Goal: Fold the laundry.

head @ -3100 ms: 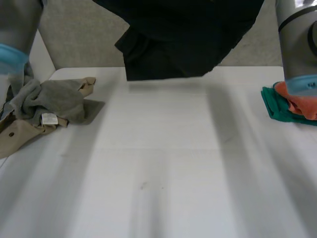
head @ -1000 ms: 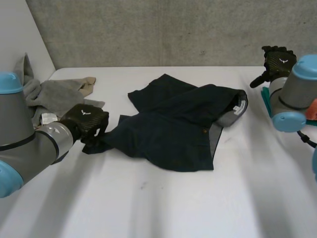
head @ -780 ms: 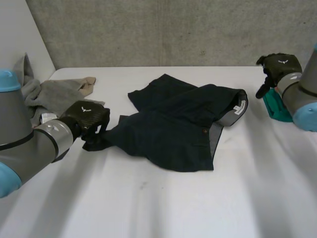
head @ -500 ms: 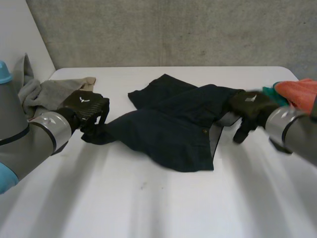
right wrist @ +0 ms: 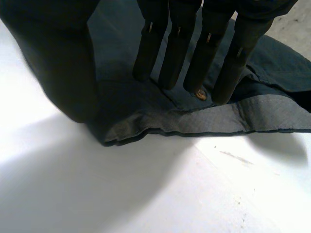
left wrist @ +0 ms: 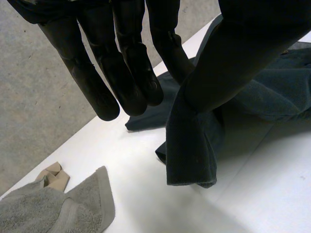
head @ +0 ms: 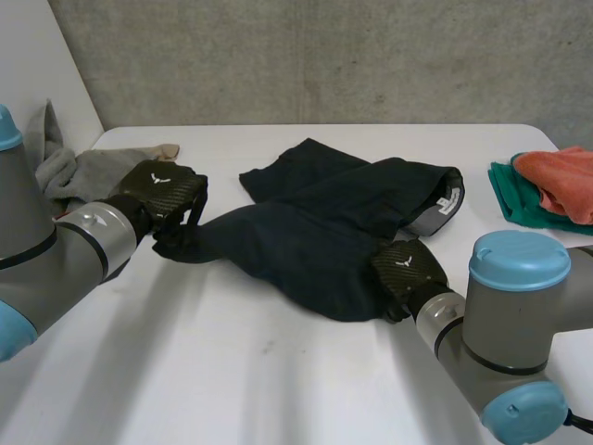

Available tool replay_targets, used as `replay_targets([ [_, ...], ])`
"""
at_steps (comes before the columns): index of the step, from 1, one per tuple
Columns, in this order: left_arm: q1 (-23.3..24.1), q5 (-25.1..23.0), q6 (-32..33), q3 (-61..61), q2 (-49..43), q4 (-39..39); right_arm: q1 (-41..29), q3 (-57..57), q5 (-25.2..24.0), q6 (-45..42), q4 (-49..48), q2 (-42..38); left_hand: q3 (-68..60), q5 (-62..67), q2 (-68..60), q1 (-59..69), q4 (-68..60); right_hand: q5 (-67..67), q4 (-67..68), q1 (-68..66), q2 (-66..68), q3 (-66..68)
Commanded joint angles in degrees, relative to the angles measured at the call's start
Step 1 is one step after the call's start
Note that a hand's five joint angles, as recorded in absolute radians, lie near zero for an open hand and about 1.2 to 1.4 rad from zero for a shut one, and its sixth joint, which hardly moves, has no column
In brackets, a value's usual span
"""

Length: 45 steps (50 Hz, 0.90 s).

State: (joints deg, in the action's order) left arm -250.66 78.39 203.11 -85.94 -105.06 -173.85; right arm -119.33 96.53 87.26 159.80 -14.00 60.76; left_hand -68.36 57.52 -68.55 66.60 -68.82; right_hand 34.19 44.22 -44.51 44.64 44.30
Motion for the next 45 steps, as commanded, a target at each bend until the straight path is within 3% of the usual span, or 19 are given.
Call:
replay_targets([
  [1,0.00,0.01,0.01,-0.19,0.03,0.00,-0.20,-0.46,0.11,0.51,-3.31,-1.87,-11.64,12.48,-11.45,13.40,-11.18,11.55,11.52,-11.22,11.10,11.43],
  [4,0.00,0.10,0.01,-0.28,0.03,0.09,-0.29,-0.38,-0.16,0.77,-3.32,-1.70,-11.64,12.48,-11.45,13.40,-11.18,35.76,35.74,-35.44,35.32,35.65],
  [13,0.00,1.24,1.41,-1.95,1.52,1.49,1.91,0.76,-1.38,0.51,0.02,6.20,-11.64,12.48,-11.45,13.40,-11.18,35.81,35.78,-35.49,35.36,35.70],
  [17,0.35,1.24,5.18,-3.36,3.54,3.86,3.67,0.68,-2.79,-6.76,11.41,11.13,-11.64,12.48,-11.45,13.40,-11.18,35.81,35.78,-35.49,35.36,35.70],
  [22,2.28,2.64,18.15,-7.56,4.51,16.13,7.52,3.47,-3.76,-24.22,40.99,15.78,-11.64,12.48,-11.45,13.40,-11.18,35.81,35.78,-35.49,35.36,35.70],
  [26,2.72,4.75,27.31,-10.99,5.47,24.84,10.16,6.21,-5.08,-34.79,41.70,19.91,-11.64,12.48,-11.45,13.40,-11.18,35.81,35.78,-35.49,35.36,35.70],
  [29,4.21,5.28,30.67,-12.06,5.74,26.72,10.70,6.30,-4.90,-37.72,39.93,21.15,-11.64,12.48,-11.45,13.40,-11.18,35.81,35.78,-35.49,35.36,35.70],
  [32,7.11,5.99,31.56,-10.31,5.57,25.41,11.31,5.34,-5.25,-35.45,39.40,21.24,-11.64,12.48,-11.45,13.40,-11.18,35.81,35.78,-35.49,35.36,35.70],
  [37,9.49,6.78,27.79,-4.34,3.38,19.70,13.77,2.35,-7.53,-28.59,38.00,19.14,-11.64,12.48,-11.45,13.40,-11.18,35.81,35.78,-35.49,35.36,35.70],
  [40,10.45,7.22,25.85,1.55,-0.66,15.22,14.04,-0.63,-9.12,-23.41,34.49,16.85,-11.64,12.48,-11.45,13.40,-11.18,35.81,35.78,-35.49,35.36,35.70],
  [45,10.81,8.27,23.12,15.70,-10.86,8.09,14.30,-5.65,-6.75,-13.48,28.86,14.74,-11.64,12.48,-11.45,13.40,-11.18,35.81,35.78,-35.49,35.36,35.70],
])
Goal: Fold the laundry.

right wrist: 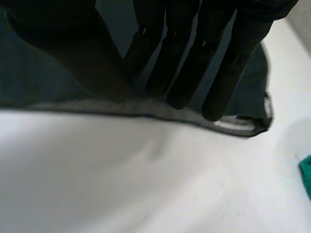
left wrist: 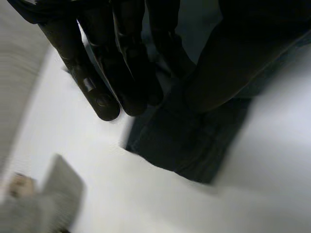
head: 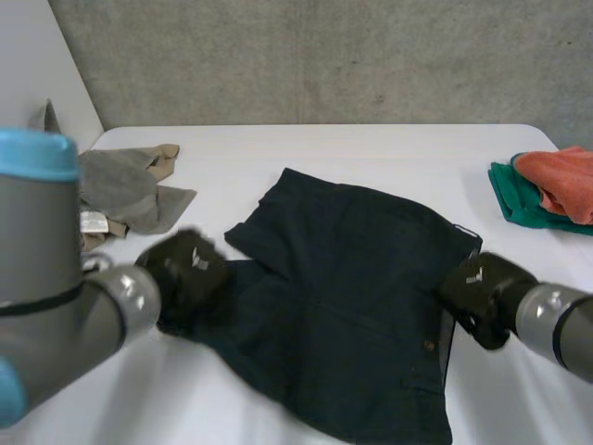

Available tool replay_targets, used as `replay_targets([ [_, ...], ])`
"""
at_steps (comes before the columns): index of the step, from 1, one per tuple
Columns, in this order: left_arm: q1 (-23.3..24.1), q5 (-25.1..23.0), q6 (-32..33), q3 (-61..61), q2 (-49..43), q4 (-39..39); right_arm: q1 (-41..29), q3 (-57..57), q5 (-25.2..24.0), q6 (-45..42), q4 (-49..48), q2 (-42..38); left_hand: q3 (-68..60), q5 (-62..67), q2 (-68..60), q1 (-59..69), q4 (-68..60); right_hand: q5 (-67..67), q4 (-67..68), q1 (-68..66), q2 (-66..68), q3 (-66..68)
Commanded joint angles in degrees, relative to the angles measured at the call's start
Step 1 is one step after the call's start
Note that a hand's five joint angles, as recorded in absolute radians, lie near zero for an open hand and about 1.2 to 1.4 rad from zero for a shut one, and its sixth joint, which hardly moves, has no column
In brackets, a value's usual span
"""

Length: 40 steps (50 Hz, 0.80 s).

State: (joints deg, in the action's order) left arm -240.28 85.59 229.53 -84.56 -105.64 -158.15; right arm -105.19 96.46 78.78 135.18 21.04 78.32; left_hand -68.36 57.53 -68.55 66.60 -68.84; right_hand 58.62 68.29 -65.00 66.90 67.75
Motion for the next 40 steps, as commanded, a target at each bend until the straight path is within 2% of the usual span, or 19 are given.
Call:
replay_targets([
  [1,0.43,1.42,-3.56,15.72,-11.24,-7.52,0.25,-5.84,1.90,12.29,-6.36,-2.82,-11.64,12.47,-11.45,13.40,-11.16,11.38,11.71,-15.00,13.10,12.25],
  [2,0.60,2.38,-4.17,18.09,-13.25,-6.74,0.25,-5.93,2.08,14.48,-6.80,-2.65,-11.64,12.47,-11.45,13.40,-11.16,-13.62,-13.29,10.00,-11.90,-12.75],
  [6,0.78,3.79,-5.93,20.92,-15.12,-3.23,-0.28,-5.41,2.09,20.36,-6.72,-0.90,-11.64,12.47,-11.45,13.40,-11.16,-45.92,-45.59,42.30,-44.20,-45.05],
  [11,1.22,3.88,-6.81,20.92,-15.56,-1.63,-1.33,-4.79,1.29,28.55,-4.97,3.41,-11.64,12.47,-11.45,13.40,-11.16,-48.86,-48.54,45.25,-47.15,-48.00],
  [16,1.31,4.23,-7.08,20.92,-15.73,-1.55,-6.33,-2.24,1.90,35.76,1.80,6.75,-11.64,12.47,-11.45,13.40,-11.16,-50.04,-49.71,46.42,-48.32,-49.17],
  [21,1.22,4.41,-7.08,21.10,-15.73,-1.55,-9.59,2.41,3.40,39.63,6.02,9.22,-11.64,12.47,-11.45,13.40,-11.16,-49.37,-49.04,45.75,-47.65,-48.50],
  [29,1.22,4.50,-7.60,20.92,-15.65,-1.55,-15.04,8.39,9.37,38.06,1.03,7.20,-11.64,12.47,-11.45,13.40,-11.16,-47.69,-47.36,44.07,-45.97,-46.82],
  [32,1.13,4.32,-8.04,20.92,-15.73,-1.55,-15.48,9.36,12.45,37.62,-2.14,4.83,-11.64,12.47,-11.45,13.40,-11.16,-37.80,-37.47,34.18,-36.08,-36.93],
  [34,1.04,4.15,-8.57,20.92,-15.91,-1.72,-16.19,9.45,14.12,37.96,-4.77,2.72,-11.64,12.47,-11.45,13.40,-11.16,-20.85,-20.52,17.23,-19.13,-19.98],
  [36,1.04,4.06,-8.92,21.01,-16.00,-1.81,-16.19,8.84,14.91,38.40,-6.88,1.75,-11.64,12.47,-11.45,13.40,-11.16,10.84,11.17,-14.46,12.56,11.71],
  [40,0.87,3.18,-9.62,21.71,-16.52,-3.21,-14.87,4.80,17.11,38.06,-12.33,0.96,-11.64,12.47,-11.45,13.40,-11.16,11.38,11.71,-15.00,13.10,12.25],
])
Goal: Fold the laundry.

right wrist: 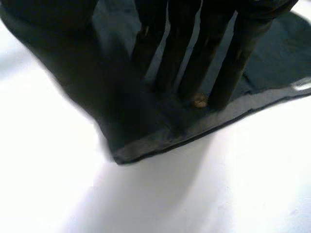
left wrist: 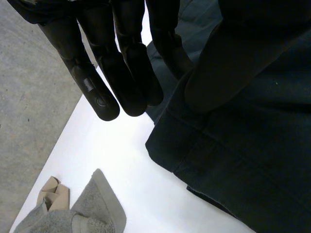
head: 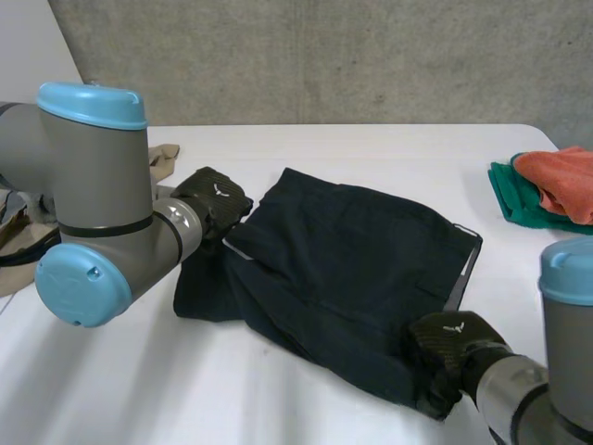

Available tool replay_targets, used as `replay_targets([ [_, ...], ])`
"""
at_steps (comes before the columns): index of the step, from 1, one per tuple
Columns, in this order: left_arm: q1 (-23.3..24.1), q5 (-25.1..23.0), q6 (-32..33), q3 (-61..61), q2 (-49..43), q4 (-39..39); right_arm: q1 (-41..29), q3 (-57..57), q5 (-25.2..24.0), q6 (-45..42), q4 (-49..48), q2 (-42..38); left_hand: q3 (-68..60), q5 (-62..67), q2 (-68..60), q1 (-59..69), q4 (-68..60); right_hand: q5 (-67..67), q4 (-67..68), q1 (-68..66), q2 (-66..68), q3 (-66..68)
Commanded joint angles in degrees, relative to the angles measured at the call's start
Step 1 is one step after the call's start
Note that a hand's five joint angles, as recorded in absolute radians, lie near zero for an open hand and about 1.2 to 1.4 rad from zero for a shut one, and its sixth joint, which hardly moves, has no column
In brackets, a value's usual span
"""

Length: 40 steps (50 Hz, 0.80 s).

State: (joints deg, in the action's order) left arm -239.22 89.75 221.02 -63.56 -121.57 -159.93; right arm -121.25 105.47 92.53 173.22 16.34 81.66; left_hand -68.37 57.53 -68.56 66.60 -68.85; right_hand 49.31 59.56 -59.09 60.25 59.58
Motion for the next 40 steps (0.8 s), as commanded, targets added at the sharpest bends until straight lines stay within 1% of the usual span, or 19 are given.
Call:
replay_targets([
  [1,-0.37,-1.59,-1.29,1.33,-0.78,-2.83,2.93,-5.96,3.97,-0.16,-9.55,-2.30,-11.63,12.47,-11.44,13.40,-11.15,20.69,20.44,-20.91,19.75,20.42],
  [4,-0.64,-3.00,-1.73,3.08,-1.57,-6.87,5.84,-8.26,4.41,-1.30,-12.02,-2.47,-11.63,12.47,-11.44,13.40,-11.15,20.69,20.44,-20.91,19.75,20.42],
  [5,-0.90,-3.87,-2.51,4.57,-2.44,-10.63,7.51,-9.83,4.24,-2.52,-13.68,-2.91,-11.63,12.47,-11.44,13.40,-11.15,20.69,20.44,-20.91,19.75,20.42],
  [7,-0.81,-4.58,-3.57,6.16,-3.50,-14.69,8.57,-11.59,4.15,-4.19,-15.10,-3.52,-11.63,12.47,-11.44,13.40,-11.15,20.69,20.44,-20.91,19.75,20.42],
  [8,-0.73,-5.37,-4.10,8.17,-5.16,-18.54,9.45,-13.43,4.24,-5.86,-16.59,-4.75,-11.63,12.47,-11.44,13.40,-11.15,20.69,20.44,-20.91,19.75,20.42],
  [11,-0.29,-5.90,-5.41,13.78,-9.46,-24.35,11.03,-17.12,4.59,-8.15,-19.31,-8.52,-11.63,12.47,-11.44,13.40,-11.15,20.69,20.44,-20.91,19.75,20.42],
  [12,-0.11,-5.90,-5.59,15.38,-10.70,-25.16,11.30,-17.84,4.76,-8.51,-19.93,-9.58,-11.63,12.47,-11.44,13.40,-11.15,20.69,20.44,-20.91,19.75,20.42],
  [14,0.33,-5.55,-5.77,18.72,-13.33,-25.61,11.83,-19.24,5.20,-8.77,-21.34,-11.60,-11.63,12.47,-11.44,13.40,-11.15,20.69,20.44,-20.91,19.75,20.42],
  [21,2.09,-5.02,-6.30,34.36,-25.90,-21.13,12.53,-25.57,7.31,-9.82,-28.55,-21.18,-11.63,12.47,-11.44,13.40,-11.15,20.69,20.44,-20.91,19.75,20.42],
  [24,2.26,-5.81,-6.74,39.64,-30.74,-19.54,12.62,-27.68,8.19,-11.93,-31.62,-25.49,-11.63,12.47,-11.44,13.40,-11.15,20.69,20.44,-20.91,19.75,20.42],
  [27,2.53,-7.83,-8.14,43.07,-33.99,-19.45,12.88,-29.79,10.21,-15.09,-33.91,-29.71,10.48,-9.64,10.67,-8.72,10.96,20.69,20.44,-20.91,19.75,20.42],
  [28,2.61,-9.23,-9.01,44.47,-35.05,-19.89,12.97,-30.23,10.82,-15.88,-34.52,-30.68,24.21,-23.37,24.40,-22.44,24.69,20.69,20.44,-20.91,19.75,20.42],
  [29,2.61,-9.50,-9.55,45.18,-35.49,-20.16,13.15,-31.11,11.87,-16.41,-35.57,-32.08,32.34,-31.50,32.53,-30.57,32.82,-7.98,-8.23,7.76,-8.92,-8.25],
  [30,2.61,-9.86,-9.90,45.71,-35.93,-20.42,13.15,-31.55,12.32,-16.59,-36.28,-32.96,42.58,-41.74,42.77,-40.81,43.06,-25.25,-25.50,25.03,-26.19,-25.52],
  [31,2.53,-9.60,-10.77,46.85,-36.63,-21.47,12.89,-32.42,13.28,-17.12,-38.29,-34.36,58.37,-57.53,58.56,-56.60,58.85,-41.41,-41.66,41.19,-42.35,-41.68],
  [32,2.44,-9.07,-11.30,47.21,-36.90,-22.00,12.80,-32.78,13.73,-17.21,-39.62,-35.16,58.37,-57.53,58.56,-56.60,58.85,-48.07,-48.32,47.84,-49.01,-48.34],
  [36,2.53,-7.49,-14.73,46.17,-35.94,-23.24,12.88,-32.87,14.26,-17.65,-43.84,-36.58,58.37,-57.53,58.56,-56.60,58.85,-49.31,-49.56,49.09,-50.25,-49.58],
  [40,2.88,-7.66,-15.97,40.54,-32.17,-23.67,12.62,-30.68,12.85,-17.47,-44.11,-33.86,58.37,-57.53,58.56,-56.60,58.85,-49.31,-49.56,49.09,-50.25,-49.58],
])
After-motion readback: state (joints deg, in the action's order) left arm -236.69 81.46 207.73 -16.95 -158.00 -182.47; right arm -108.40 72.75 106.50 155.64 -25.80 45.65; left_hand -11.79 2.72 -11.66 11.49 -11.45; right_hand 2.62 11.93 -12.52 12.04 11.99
